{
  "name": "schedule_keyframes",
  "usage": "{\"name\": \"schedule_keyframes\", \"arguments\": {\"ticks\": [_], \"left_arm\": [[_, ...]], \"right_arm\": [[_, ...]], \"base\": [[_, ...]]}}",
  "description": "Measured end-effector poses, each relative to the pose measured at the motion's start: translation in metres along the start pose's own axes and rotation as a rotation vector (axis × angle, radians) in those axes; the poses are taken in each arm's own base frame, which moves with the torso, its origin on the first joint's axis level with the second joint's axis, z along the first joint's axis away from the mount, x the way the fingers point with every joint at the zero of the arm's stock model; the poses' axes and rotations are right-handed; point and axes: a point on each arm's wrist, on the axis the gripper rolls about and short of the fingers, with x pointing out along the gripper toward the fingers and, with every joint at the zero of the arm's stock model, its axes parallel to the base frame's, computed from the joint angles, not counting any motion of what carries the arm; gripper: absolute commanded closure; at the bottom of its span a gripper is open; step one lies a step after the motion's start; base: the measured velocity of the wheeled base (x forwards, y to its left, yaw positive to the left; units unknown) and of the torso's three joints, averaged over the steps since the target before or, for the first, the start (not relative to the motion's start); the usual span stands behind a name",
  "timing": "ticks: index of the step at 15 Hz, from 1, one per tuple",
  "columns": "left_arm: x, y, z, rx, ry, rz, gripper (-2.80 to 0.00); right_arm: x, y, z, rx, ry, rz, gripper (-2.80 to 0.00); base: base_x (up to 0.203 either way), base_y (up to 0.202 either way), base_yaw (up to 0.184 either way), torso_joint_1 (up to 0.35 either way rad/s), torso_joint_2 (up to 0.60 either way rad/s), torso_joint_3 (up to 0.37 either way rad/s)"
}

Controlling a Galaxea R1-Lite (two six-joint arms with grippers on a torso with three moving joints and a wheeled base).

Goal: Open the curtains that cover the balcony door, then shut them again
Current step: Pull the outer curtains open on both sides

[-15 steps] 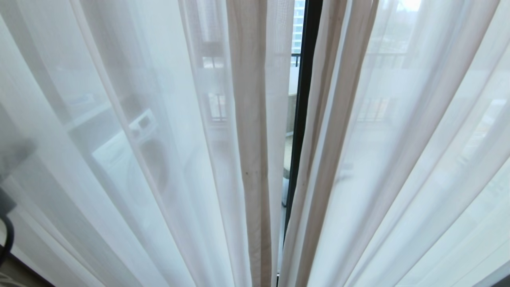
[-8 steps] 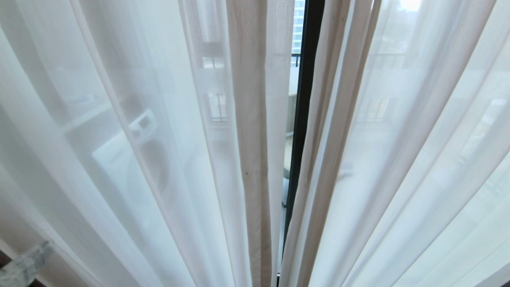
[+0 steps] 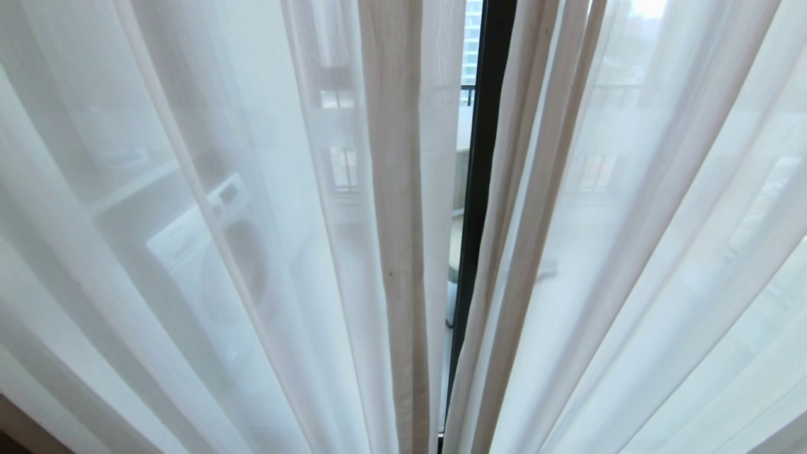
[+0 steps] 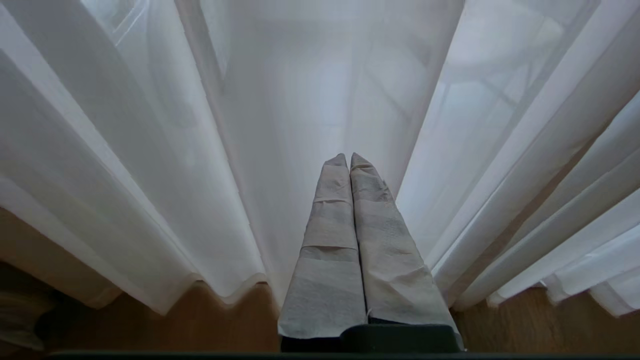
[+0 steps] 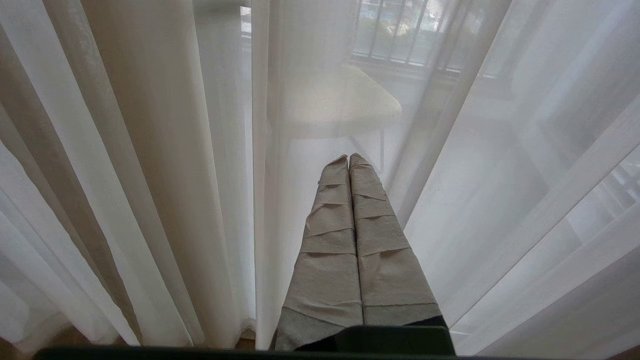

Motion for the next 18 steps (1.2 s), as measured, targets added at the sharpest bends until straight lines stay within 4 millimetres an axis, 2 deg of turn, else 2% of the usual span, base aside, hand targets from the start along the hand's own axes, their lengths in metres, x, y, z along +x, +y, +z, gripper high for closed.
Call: {"name": "schedule_keyframes", "arguments": {"ticks": [6,18], "left_arm": [[-0.013,0.000,-0.006,-0.003,-0.175,0.012,0.00],[-0.015,0.000,-0.007,-0.004,-0.195,0.014,0.00]], "right_arm": [[0.000,0.000,0.000,0.000,0.000,0.000,0.00],[0.000,0.000,0.000,0.000,0.000,0.000,0.00]], "base": [[0.000,0.000,0.000,0.000,0.00,0.000],[0.000,0.000,0.000,0.000,0.00,0.000]]}}
